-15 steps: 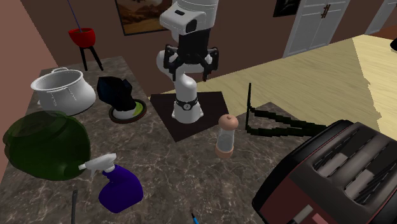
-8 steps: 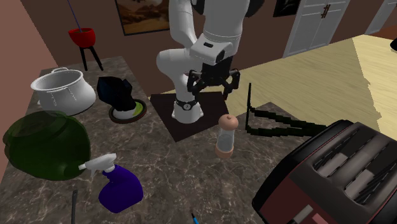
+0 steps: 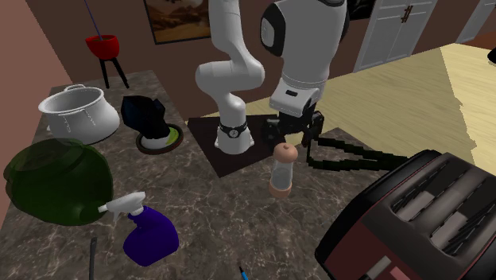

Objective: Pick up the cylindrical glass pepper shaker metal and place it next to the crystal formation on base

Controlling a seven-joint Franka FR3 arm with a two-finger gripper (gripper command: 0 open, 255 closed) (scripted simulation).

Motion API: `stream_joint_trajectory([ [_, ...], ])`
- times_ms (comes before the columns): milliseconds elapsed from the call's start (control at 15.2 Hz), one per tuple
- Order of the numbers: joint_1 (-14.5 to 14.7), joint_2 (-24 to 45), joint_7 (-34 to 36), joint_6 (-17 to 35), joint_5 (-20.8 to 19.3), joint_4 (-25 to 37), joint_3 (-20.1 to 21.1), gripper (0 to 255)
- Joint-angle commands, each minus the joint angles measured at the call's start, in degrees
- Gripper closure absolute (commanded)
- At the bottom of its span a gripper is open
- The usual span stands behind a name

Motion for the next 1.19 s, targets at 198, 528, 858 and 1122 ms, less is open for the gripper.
stream_joint_trajectory([
  [198,0.3,1.3,0.2,4.3,0.5,-2.8,0.7,0],
  [528,0.3,1.8,0.2,5.7,0.6,-3.7,0.9,0],
  [858,0.3,1.8,0.2,5.7,0.6,-3.7,0.8,0],
  [1122,0.3,1.8,0.2,5.7,0.6,-3.8,0.8,255],
])
